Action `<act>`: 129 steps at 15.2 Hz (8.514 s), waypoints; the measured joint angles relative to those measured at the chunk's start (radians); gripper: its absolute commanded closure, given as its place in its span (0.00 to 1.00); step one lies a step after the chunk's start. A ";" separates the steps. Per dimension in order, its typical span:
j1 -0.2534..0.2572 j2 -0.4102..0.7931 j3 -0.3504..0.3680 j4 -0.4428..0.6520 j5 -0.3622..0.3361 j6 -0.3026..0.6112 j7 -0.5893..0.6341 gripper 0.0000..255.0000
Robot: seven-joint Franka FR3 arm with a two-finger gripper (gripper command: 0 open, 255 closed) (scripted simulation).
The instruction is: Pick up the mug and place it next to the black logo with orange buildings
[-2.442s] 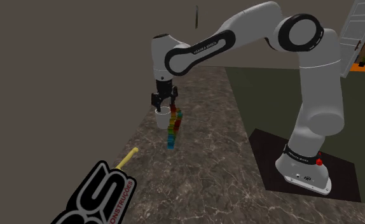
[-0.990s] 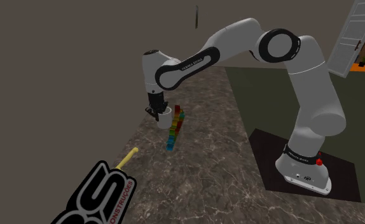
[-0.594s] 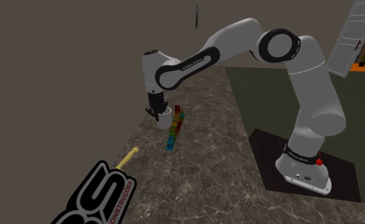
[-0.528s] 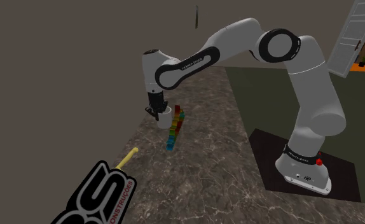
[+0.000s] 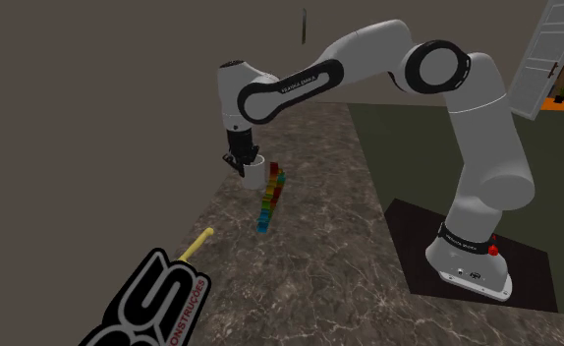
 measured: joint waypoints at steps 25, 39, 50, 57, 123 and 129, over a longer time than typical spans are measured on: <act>0.029 -0.008 0.009 0.326 0.014 -0.330 -0.036 1.00; 0.093 0.022 0.015 0.545 0.002 -0.519 -0.015 1.00; 0.185 -0.185 0.089 0.213 0.040 -0.412 0.201 1.00; 0.272 -0.229 0.138 0.148 0.045 -0.402 0.344 1.00; 0.453 -0.112 0.193 -0.281 -0.047 0.096 0.700 0.00; 0.453 -0.140 0.203 -0.219 -0.027 0.012 0.685 0.00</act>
